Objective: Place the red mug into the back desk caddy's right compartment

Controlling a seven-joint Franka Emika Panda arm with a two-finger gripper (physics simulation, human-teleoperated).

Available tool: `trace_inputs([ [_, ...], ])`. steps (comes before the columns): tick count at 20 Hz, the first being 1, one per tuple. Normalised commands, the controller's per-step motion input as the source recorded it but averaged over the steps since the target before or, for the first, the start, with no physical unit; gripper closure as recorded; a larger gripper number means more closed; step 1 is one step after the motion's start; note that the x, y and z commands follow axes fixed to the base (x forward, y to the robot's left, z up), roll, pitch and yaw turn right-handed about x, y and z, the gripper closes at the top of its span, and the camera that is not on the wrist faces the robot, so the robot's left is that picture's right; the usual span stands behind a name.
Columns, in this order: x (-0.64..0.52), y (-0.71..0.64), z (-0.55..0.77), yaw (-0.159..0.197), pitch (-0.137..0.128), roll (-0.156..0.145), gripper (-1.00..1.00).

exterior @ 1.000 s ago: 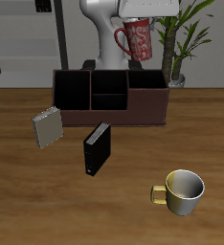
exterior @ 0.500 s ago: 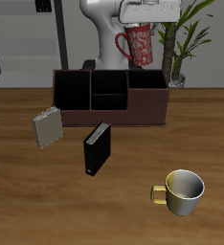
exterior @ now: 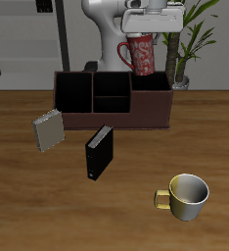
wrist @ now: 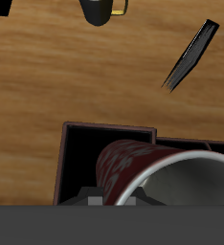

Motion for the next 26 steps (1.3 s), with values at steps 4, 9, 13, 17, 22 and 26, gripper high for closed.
trace_inputs([
  [4, 0.02, 0.06, -0.07, -0.002, 0.004, 0.012, 1.0],
  [9, 0.05, 0.06, -0.09, 0.003, 0.012, 0.009, 1.0],
  [13, 0.02, 0.07, -0.13, -0.01, 0.03, 0.007, 1.0],
  [17, -0.04, 0.15, -0.07, -0.015, 0.016, 0.032, 1.0],
  [22, 0.0, 0.12, -0.11, -0.006, 0.021, 0.018, 1.0],
  [26, 0.04, 0.08, -0.07, -0.005, 0.012, 0.017, 1.0],
])
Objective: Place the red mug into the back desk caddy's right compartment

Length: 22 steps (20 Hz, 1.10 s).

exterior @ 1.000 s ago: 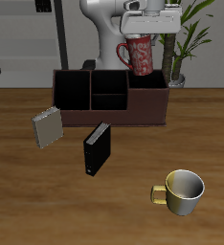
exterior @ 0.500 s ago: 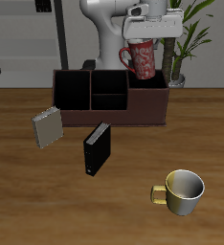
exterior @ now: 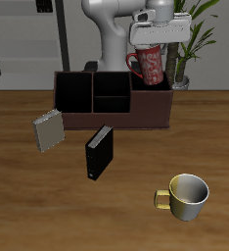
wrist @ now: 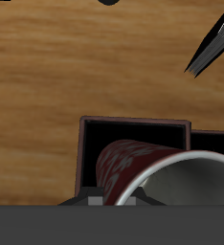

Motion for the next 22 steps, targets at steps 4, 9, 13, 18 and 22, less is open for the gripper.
trace_inputs([
  [4, 0.07, -0.07, -0.13, -0.03, 0.021, -0.009, 1.0],
  [9, 0.06, 0.02, -0.16, -0.003, 0.019, 0.021, 1.0],
  [13, 0.05, 0.06, -0.19, -0.006, 0.029, 0.014, 1.0],
  [18, 0.02, 0.24, -0.2, -0.005, 0.035, 0.048, 1.0],
  [22, 0.05, 0.16, -0.15, -0.004, 0.026, 0.021, 1.0],
])
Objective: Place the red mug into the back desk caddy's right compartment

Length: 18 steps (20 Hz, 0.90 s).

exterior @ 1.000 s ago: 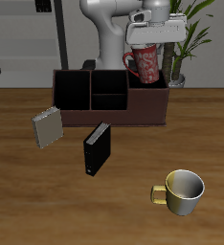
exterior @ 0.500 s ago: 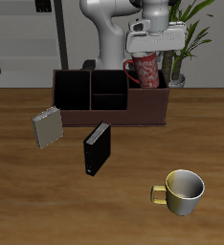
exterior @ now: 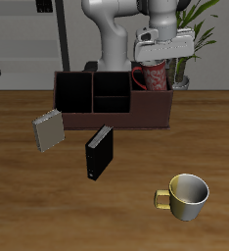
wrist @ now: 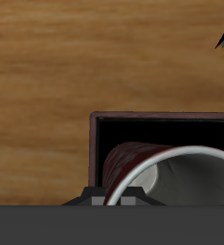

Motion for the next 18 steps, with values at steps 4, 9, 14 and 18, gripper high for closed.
trace_inputs([
  [4, 0.03, -0.01, -0.09, -0.005, 0.011, 0.001, 1.0],
  [9, 0.08, -0.03, -0.15, -0.005, 0.021, -0.008, 1.0],
  [14, 0.12, -0.14, -0.24, -0.021, 0.04, -0.043, 1.0],
  [18, 0.03, -0.02, -0.15, -0.03, 0.04, -0.009, -1.0],
])
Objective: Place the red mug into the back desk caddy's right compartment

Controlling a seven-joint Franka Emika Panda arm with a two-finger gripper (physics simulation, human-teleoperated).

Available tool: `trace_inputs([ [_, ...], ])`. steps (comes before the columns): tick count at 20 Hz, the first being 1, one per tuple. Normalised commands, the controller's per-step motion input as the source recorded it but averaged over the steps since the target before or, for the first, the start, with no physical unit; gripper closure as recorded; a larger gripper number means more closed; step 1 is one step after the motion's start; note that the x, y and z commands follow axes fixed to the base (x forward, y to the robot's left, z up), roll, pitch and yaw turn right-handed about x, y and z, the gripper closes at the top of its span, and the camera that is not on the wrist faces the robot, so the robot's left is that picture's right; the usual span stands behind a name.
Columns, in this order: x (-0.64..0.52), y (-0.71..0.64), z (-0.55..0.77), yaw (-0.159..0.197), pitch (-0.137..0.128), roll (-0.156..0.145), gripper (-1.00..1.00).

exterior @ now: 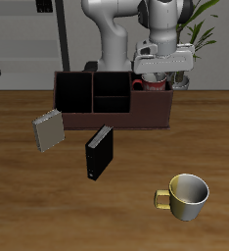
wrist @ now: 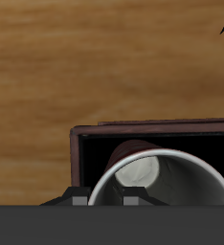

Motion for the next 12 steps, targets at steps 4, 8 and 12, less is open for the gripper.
trace_inputs([
  [4, 0.08, -0.14, -0.08, -0.006, 0.009, -0.034, -1.0],
  [8, 0.05, -0.04, -0.04, -0.015, 0.011, -0.004, -1.0],
  [12, 0.03, -0.02, -0.04, -0.013, 0.005, 0.001, -1.0],
])
